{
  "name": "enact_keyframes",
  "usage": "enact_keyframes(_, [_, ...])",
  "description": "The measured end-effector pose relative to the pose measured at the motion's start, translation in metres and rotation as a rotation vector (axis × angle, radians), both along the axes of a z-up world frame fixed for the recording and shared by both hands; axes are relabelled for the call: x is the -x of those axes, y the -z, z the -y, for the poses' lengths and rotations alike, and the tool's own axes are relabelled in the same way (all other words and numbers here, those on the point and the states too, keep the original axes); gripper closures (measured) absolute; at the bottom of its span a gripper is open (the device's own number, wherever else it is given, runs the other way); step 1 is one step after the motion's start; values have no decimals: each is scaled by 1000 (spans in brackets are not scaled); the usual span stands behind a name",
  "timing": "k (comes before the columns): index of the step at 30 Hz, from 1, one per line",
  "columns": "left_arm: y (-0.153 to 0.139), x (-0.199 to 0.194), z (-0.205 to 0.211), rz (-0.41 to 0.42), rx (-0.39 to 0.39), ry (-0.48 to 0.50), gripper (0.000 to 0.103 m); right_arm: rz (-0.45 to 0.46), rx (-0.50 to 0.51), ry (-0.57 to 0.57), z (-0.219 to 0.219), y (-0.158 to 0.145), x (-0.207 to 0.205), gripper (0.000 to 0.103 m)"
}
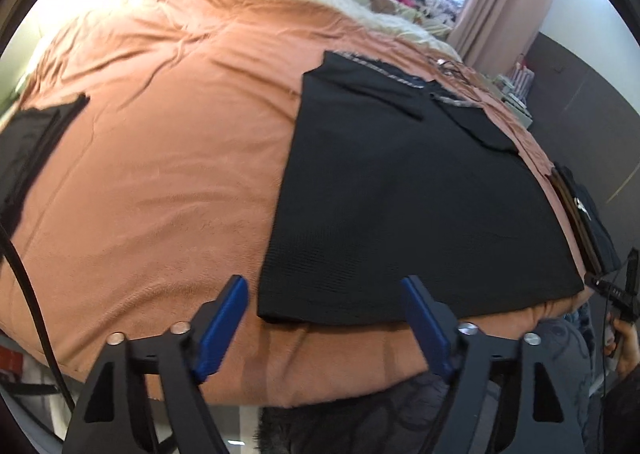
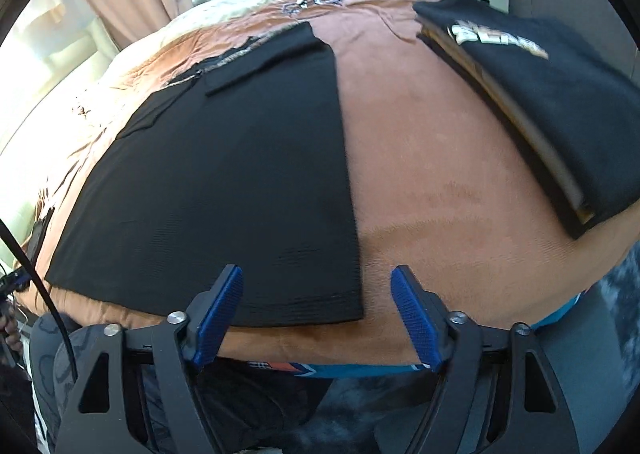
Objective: Fold small clothes
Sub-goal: 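Move both tools to the hem end of the folded shirt and close on it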
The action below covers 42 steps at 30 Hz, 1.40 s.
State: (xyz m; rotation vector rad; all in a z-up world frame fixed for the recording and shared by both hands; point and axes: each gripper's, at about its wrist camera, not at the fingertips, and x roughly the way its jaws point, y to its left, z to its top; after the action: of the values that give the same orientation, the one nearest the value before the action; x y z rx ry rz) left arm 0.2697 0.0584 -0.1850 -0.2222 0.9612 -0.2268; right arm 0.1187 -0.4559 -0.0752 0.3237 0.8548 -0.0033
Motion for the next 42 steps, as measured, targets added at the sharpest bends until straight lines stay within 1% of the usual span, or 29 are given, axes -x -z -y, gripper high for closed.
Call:
enact_keyframes(1, [4,-2,-4,-12,7,-11,32,-7,-10,0,1,3,-3,42])
enact_keyframes(3, [15,-11,-12,-52,23,-41,44,-25,-32,8,6,9,-10,48])
enact_keyframes(5, [25,-15,-19,-90,44,-61,46,-34,-59,18,11,15,-16,50])
enact_keyframes(7, [35,-18,-27,-126,71,-82,50,-31,-86,25,15,17,-19,52])
enact_keyframes(8, [39,-18,-30,-144,88,-91,53,-25,-109,30,19,18,-21,52])
enact_keyframes(9, [41,-18,-32,-156,104,-96,54,-24,-123,34,21,19,-23,54])
enact_keyframes(10, [42,-17,-34,-163,127,-102,54,-24,-137,38,24,19,-24,57])
enact_keyframes(12, [43,-15,-38,-175,173,-108,54,-25,-186,56,33,23,-24,60])
enact_keyframes(15, [45,-10,-40,-200,233,-116,54,-11,-277,75,45,30,-18,60])
enact_keyframes(18, [47,-7,-42,-221,288,-124,54,0,-334,76,50,39,-8,60])
enact_keyframes(23, [48,-6,-47,-244,357,-154,54,12,-408,71,53,47,3,60])
enact_keyframes(28, [50,-5,-50,-264,405,-206,54,20,-468,104,50,52,-3,60])
enact_keyframes(29, [50,-4,-51,-274,429,-227,54,24,-484,117,48,54,-4,60])
enact_keyframes(31, [54,-1,-56,-299,513,-272,54,33,-537,148,49,59,-6,60])
enact_keyframes(32, [55,0,-57,-306,533,-294,54,40,-557,160,47,61,-7,60])
enact_keyframes(35, [56,-2,-56,-294,528,-312,54,57,-576,191,44,65,-13,61])
enact_keyframes(38, [53,-7,-51,-279,500,-327,54,62,-580,223,44,69,-17,71])
enact_keyframes(40, [51,-10,-48,-265,467,-329,55,63,-583,235,42,72,-19,82])
enact_keyframes(41, [51,-12,-48,-263,459,-334,59,59,-578,240,41,72,-21,85])
enact_keyframes(42, [52,-12,-48,-263,446,-341,71,59,-575,239,40,71,-22,91])
